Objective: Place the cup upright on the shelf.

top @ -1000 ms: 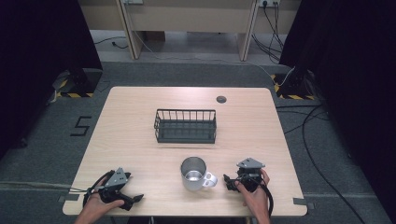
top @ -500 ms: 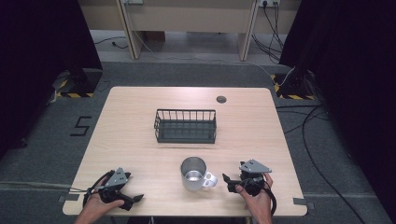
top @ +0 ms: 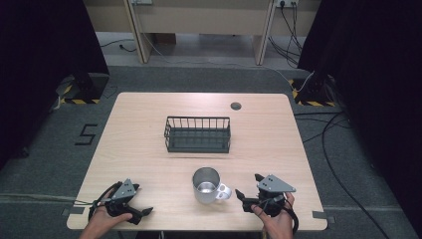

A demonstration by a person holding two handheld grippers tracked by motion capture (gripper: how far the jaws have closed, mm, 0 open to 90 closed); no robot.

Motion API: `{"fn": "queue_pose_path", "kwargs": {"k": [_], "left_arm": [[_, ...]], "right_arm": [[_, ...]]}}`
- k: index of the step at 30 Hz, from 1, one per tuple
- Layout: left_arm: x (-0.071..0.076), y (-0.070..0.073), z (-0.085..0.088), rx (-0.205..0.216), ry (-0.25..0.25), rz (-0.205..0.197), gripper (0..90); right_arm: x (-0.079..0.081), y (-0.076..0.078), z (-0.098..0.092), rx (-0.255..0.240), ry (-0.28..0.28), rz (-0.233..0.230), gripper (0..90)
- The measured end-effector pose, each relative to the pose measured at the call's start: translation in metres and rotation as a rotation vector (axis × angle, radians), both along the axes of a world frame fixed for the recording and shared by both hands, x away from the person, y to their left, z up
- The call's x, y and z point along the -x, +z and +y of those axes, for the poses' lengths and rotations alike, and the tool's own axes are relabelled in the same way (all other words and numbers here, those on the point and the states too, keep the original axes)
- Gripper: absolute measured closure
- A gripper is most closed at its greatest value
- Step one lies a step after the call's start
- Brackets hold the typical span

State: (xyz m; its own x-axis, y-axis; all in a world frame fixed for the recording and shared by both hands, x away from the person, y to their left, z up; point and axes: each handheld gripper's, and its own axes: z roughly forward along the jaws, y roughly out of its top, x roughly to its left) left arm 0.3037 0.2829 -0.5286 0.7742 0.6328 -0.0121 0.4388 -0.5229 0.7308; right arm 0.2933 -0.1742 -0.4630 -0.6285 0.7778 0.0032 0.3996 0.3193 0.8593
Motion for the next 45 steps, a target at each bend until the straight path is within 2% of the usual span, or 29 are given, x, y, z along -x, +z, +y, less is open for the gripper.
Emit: {"fn": "queue_pose_path", "kwargs": {"k": [9, 12, 16, 24, 36, 45], "left_arm": [[0.0, 0.0, 0.0, 0.0, 0.0, 0.0, 0.0], [0.0, 0.0, 0.0, 0.0, 0.0, 0.0, 0.0], [0.0, 0.0, 0.0, 0.0, 0.0, 0.0, 0.0], [0.0, 0.0, 0.0, -0.002, -0.001, 0.0, 0.0], [0.0, 0.0, 0.0, -0.002, -0.001, -0.001, 0.0], [0.0, 0.0, 0.0, -0.002, -0.001, -0.001, 0.0]], "right_arm": [[0.005, 0.006, 0.011, -0.044, 0.053, -0.029, 15.0], [0.007, 0.009, 0.019, -0.067, 0.087, -0.054, 15.0], [0.007, 0.009, 0.027, -0.088, 0.114, -0.062, 14.9], [0.005, 0.011, 0.043, -0.109, 0.117, -0.066, 14.9], [-0.003, 0.011, 0.073, -0.083, 0.143, -0.07, 15.0], [-0.005, 0.008, 0.083, -0.064, 0.157, -0.076, 14.9]]}}
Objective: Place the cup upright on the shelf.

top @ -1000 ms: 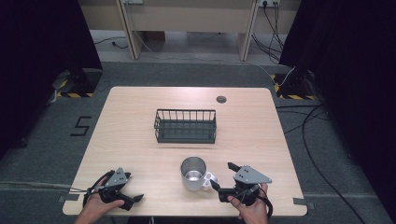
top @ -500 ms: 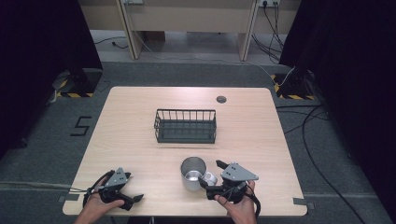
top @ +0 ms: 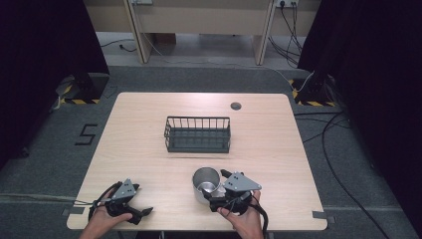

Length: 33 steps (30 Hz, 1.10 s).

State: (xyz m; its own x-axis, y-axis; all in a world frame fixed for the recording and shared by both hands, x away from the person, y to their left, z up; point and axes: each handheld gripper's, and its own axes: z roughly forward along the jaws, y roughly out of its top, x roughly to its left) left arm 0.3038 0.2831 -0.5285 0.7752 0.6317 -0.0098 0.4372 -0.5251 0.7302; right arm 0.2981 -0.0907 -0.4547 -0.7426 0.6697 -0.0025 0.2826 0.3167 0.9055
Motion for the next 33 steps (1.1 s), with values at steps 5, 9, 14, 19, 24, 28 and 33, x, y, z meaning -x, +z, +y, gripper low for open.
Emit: {"fn": "queue_pose_path", "kwargs": {"k": [5, 9, 14, 19, 24, 28, 33], "left_arm": [[0.0, 0.0, 0.0, 0.0, 0.0, 0.0, 0.0], [0.0, 0.0, 0.0, -0.001, 0.0, 0.0, 0.0], [0.0, 0.0, 0.0, 0.001, 0.001, 0.001, 0.0], [0.0, 0.0, 0.0, 0.001, 0.001, 0.001, 0.0], [0.0, 0.0, 0.0, 0.001, 0.001, 0.001, 0.0], [0.0, 0.0, 0.0, 0.0, 0.001, 0.001, 0.0], [0.0, 0.0, 0.0, 0.001, 0.001, 0.001, 0.0]], "right_arm": [[-0.005, -0.001, 0.008, 0.002, 0.014, -0.003, 11.6], [-0.008, -0.003, 0.012, 0.014, 0.009, 0.01, 7.9], [-0.01, -0.007, 0.017, 0.031, 0.004, 0.017, 6.0], [-0.015, -0.008, 0.019, 0.02, 0.009, 0.023, 5.0], [-0.018, -0.009, 0.023, 0.024, 0.01, 0.029, 4.2], [-0.021, -0.011, 0.025, 0.028, 0.014, 0.036, 4.3], [-0.023, -0.013, 0.026, 0.029, 0.027, 0.038, 4.7]]}}
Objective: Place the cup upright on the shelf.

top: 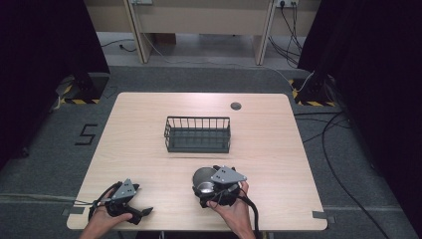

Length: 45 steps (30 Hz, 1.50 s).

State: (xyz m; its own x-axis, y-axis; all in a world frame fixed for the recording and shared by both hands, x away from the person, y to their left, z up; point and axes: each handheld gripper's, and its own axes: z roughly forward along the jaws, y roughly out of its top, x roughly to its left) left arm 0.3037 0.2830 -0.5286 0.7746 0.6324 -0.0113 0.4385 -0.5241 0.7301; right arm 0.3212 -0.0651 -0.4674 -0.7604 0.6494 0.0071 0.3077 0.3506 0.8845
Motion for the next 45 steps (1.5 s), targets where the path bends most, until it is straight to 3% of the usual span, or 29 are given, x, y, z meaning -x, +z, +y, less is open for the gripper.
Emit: {"fn": "queue_pose_path", "kwargs": {"k": [14, 19, 25, 30, 45], "left_arm": [[0.0, 0.0, 0.0, 0.0, 0.0, 0.0, 0.0], [0.0, 0.0, 0.0, 0.0, 0.0, 0.0, 0.0], [0.0, 0.0, 0.0, 0.0, 0.0, 0.0, 0.0], [0.0, 0.0, 0.0, 0.0, 0.0, 0.0, 0.0], [0.0, 0.0, 0.0, 0.002, 0.001, -0.001, 0.0]], "right_arm": [[-0.003, 0.001, -0.002, -0.003, 0.067, -0.01, 6.0], [-0.005, 0.005, -0.003, -0.03, 0.086, -0.02, 6.1], [-0.015, 0.016, -0.007, -0.057, 0.108, -0.042, 6.1], [-0.029, 0.03, -0.011, -0.068, 0.128, -0.032, 6.1], [-0.058, 0.062, -0.011, -0.058, 0.144, -0.042, 6.1]]}}
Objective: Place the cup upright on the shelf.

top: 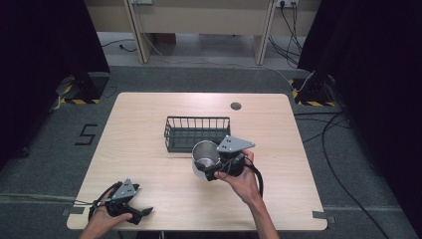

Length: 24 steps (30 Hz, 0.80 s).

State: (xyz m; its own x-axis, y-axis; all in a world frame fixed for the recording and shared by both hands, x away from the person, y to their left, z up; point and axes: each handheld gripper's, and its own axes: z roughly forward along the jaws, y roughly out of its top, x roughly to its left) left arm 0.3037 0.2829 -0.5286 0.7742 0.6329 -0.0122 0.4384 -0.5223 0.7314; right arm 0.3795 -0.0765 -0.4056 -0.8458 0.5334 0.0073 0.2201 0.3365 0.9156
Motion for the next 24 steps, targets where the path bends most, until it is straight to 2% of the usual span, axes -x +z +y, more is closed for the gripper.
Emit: {"fn": "queue_pose_path", "kwargs": {"k": [13, 24], "left_arm": [[0.0, 0.0, 0.0, 0.0, 0.0, 0.0, 0.0], [0.0, 0.0, 0.0, 0.0, 0.0, 0.0, 0.0]], "right_arm": [[-0.022, 0.023, 0.009, 0.009, 0.025, 0.006, 6.1], [-0.037, 0.041, 0.013, -0.006, 0.019, 0.005, 6.1]]}}
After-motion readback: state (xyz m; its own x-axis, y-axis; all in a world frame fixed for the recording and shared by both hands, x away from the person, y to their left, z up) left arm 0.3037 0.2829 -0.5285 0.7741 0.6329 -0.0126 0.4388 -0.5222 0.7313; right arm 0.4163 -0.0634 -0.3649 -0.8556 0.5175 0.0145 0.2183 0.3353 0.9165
